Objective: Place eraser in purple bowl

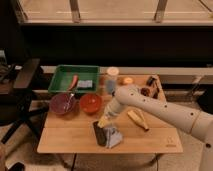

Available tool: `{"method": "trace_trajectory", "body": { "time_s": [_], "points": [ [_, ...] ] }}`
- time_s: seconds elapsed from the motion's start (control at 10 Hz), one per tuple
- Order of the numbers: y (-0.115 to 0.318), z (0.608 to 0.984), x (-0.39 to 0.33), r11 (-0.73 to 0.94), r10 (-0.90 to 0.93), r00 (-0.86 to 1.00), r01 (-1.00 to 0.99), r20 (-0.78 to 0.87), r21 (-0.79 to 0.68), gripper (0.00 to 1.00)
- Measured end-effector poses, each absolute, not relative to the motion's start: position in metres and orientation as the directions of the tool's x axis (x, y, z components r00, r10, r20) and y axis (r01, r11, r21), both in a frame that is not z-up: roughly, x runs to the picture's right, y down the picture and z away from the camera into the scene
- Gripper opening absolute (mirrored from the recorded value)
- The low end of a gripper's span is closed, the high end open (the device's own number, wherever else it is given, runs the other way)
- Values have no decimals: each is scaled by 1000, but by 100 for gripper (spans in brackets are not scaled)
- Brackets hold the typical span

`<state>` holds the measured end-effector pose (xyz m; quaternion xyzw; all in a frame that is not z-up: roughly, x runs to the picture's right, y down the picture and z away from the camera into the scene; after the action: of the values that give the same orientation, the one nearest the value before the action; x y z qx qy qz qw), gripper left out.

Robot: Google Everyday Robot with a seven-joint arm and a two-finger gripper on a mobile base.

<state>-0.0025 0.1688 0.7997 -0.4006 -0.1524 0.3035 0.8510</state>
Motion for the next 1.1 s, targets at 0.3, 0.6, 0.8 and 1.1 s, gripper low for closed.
{"method": "trace_trajectory", "body": {
  "time_s": [0.3,0.6,0.8,1.1],
  "points": [
    [132,738,-7,503,661,735,-283,152,-816,0],
    [108,686,-22,540,656,696,-161,293,-826,0],
    [90,648,-51,585,637,651,-61,412,-809,0],
    [73,618,-104,658,592,592,38,547,-752,2]
  ]
}}
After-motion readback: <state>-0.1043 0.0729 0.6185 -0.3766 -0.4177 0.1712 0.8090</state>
